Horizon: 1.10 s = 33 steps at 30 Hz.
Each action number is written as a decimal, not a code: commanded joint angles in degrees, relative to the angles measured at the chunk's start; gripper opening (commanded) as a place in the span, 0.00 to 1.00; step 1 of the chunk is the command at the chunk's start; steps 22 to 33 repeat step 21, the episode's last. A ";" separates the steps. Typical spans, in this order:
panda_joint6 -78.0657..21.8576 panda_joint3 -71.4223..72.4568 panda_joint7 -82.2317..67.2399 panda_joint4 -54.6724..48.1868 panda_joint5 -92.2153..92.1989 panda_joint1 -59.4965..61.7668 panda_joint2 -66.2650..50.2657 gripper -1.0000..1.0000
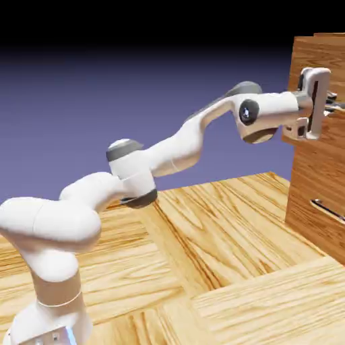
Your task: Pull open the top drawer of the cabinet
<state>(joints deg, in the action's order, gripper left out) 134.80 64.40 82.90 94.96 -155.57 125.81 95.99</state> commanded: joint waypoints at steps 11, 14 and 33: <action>-9.21 -0.78 -3.29 22.84 1.64 -13.55 3.11 0.00; -11.60 -1.31 -4.02 29.06 2.63 -17.44 3.99 0.00; -15.00 -2.65 -5.58 39.30 5.32 -24.51 4.96 1.00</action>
